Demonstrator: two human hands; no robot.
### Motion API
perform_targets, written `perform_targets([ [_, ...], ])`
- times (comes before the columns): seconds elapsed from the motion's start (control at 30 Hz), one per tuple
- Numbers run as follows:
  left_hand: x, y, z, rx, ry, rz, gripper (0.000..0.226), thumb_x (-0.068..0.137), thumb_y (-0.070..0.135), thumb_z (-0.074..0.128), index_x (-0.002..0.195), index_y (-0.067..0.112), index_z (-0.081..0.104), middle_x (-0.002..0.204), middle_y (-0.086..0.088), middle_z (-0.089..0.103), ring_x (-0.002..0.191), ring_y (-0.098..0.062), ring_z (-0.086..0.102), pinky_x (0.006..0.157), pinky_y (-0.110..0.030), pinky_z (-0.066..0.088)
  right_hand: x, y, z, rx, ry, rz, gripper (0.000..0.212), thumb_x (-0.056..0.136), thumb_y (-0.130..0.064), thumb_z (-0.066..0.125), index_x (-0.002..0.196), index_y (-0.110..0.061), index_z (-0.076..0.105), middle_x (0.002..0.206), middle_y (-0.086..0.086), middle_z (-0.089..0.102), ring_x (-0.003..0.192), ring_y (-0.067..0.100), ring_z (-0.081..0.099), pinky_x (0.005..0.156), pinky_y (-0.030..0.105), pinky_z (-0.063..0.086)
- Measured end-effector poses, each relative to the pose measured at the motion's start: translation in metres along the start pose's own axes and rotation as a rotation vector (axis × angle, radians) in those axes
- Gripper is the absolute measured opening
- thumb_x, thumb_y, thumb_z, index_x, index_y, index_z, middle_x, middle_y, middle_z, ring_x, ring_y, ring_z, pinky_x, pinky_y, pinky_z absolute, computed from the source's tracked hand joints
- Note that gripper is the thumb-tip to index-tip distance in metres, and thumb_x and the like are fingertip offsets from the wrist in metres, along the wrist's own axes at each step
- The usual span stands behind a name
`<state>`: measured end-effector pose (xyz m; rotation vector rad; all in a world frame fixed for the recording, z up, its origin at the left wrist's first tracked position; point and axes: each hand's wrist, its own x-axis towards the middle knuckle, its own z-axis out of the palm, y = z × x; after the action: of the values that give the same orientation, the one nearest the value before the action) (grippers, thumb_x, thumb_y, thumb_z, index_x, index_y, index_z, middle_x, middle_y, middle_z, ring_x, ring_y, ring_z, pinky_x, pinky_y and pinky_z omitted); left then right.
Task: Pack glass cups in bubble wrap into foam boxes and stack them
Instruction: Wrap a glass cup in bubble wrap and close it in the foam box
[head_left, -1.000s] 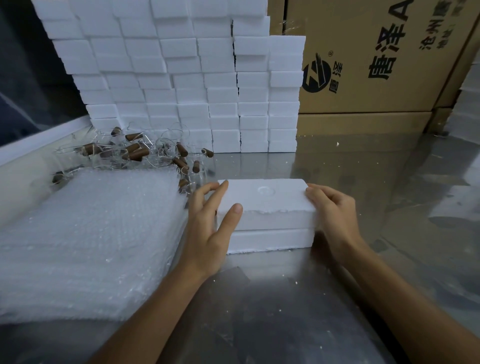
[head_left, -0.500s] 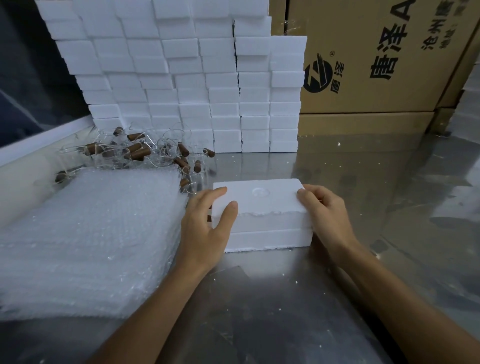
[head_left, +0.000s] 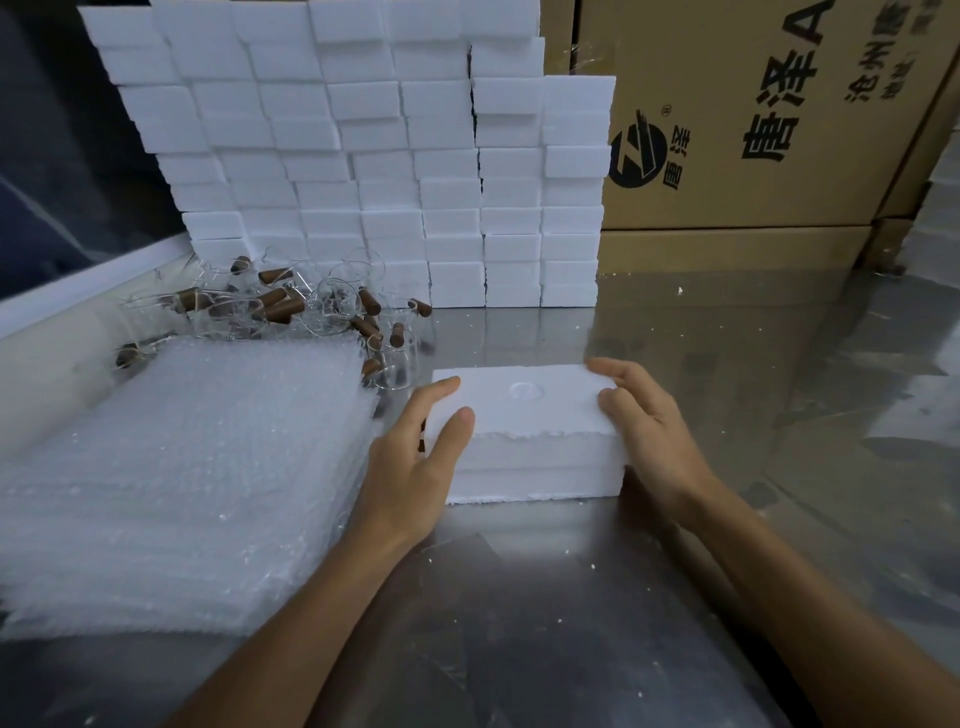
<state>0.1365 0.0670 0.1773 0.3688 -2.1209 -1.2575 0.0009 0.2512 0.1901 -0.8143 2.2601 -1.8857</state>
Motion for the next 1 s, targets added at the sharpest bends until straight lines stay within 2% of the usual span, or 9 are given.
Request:
perform_targets([
  [0.2,0.001,-0.003,0.002,-0.012,0.017,-0.023,0.028,0.097,0.046,0.05,0.125,0.049,0.051,0.12,0.042,0.044,0.103,0.034,0.039,0.08,0.011,0.026,-0.003,-0.002,0.005,-0.072,-0.011,-0.017,0.037,0.104,-0.025,0.043,0.138,-0.03,0.055,0.14,-0.013,0.054,0.129,0.005,0.048,0.111,0.029,0.036],
  [0.3,0.0,0.0,0.003,-0.003,0.061,-0.025,0.033,0.089,0.048,0.048,0.121,0.048,0.054,0.112,0.046,0.045,0.096,0.034,0.043,0.078,0.009,0.029,-0.002,-0.002,0.001,-0.08,-0.03,-0.021,0.037,0.102,-0.024,0.045,0.137,-0.031,0.056,0.135,-0.016,0.055,0.115,-0.007,0.052,0.098,0.016,0.041],
  [0.4,-0.002,0.0,0.004,0.002,0.119,-0.034,0.04,0.084,0.05,0.048,0.122,0.043,0.058,0.087,0.033,0.061,0.068,0.009,0.055,0.065,-0.005,0.04,0.001,0.0,-0.001,-0.07,-0.051,-0.024,0.036,0.102,-0.022,0.047,0.135,-0.032,0.058,0.126,-0.02,0.058,0.097,-0.023,0.053,0.076,-0.001,0.04],
  [0.47,-0.003,0.0,0.005,0.014,0.151,-0.016,0.044,0.084,0.05,0.049,0.124,0.037,0.061,0.067,0.02,0.06,0.052,-0.004,0.046,0.054,-0.012,0.04,0.003,0.001,-0.002,-0.064,-0.068,-0.021,0.036,0.103,-0.025,0.048,0.136,-0.032,0.057,0.129,-0.02,0.058,0.098,-0.023,0.053,0.078,-0.001,0.04],
  [0.57,-0.003,0.001,0.004,0.055,0.171,0.016,0.047,0.085,0.05,0.051,0.127,0.031,0.062,0.061,0.027,0.057,0.046,-0.002,0.046,0.05,-0.01,0.037,0.004,-0.001,-0.002,-0.022,-0.101,-0.015,0.04,0.103,-0.032,0.048,0.143,-0.028,0.052,0.14,-0.019,0.053,0.116,-0.012,0.052,0.09,0.0,0.035],
  [0.67,-0.005,0.003,0.0,0.092,0.157,0.023,0.051,0.083,0.055,0.055,0.127,0.029,0.063,0.061,0.031,0.056,0.051,0.002,0.05,0.054,-0.006,0.038,0.003,-0.004,-0.003,-0.014,-0.118,-0.014,0.043,0.103,-0.036,0.049,0.145,-0.026,0.05,0.143,-0.02,0.049,0.126,-0.011,0.045,0.097,0.003,0.03],
  [0.77,-0.005,0.002,-0.007,0.128,0.082,0.017,0.072,0.069,0.072,0.07,0.129,0.033,0.058,0.097,0.035,0.06,0.09,0.014,0.059,0.075,-0.004,0.045,0.003,-0.004,-0.004,-0.016,-0.131,-0.027,0.038,0.102,-0.037,0.05,0.139,-0.028,0.055,0.131,-0.025,0.055,0.105,-0.03,0.047,0.082,-0.007,0.034],
  [0.9,-0.002,0.003,-0.01,0.262,-0.012,-0.033,0.095,0.046,0.078,0.074,0.131,0.045,0.047,0.113,0.019,0.057,0.1,-0.008,0.056,0.086,-0.026,0.051,0.0,-0.006,-0.007,0.016,-0.175,-0.014,0.039,0.093,-0.048,0.057,0.13,-0.036,0.058,0.121,-0.027,0.058,0.094,-0.025,0.056,0.071,-0.003,0.041],
  [1.0,0.001,0.0,-0.009,0.243,0.019,-0.057,0.088,0.055,0.062,0.084,0.133,0.048,0.047,0.118,0.013,0.059,0.104,-0.014,0.057,0.09,-0.032,0.053,-0.002,-0.005,-0.019,-0.002,-0.323,-0.016,0.069,0.076,-0.05,0.067,0.141,-0.037,0.049,0.132,-0.024,0.056,0.114,-0.017,0.053,0.09,0.006,0.044],
])
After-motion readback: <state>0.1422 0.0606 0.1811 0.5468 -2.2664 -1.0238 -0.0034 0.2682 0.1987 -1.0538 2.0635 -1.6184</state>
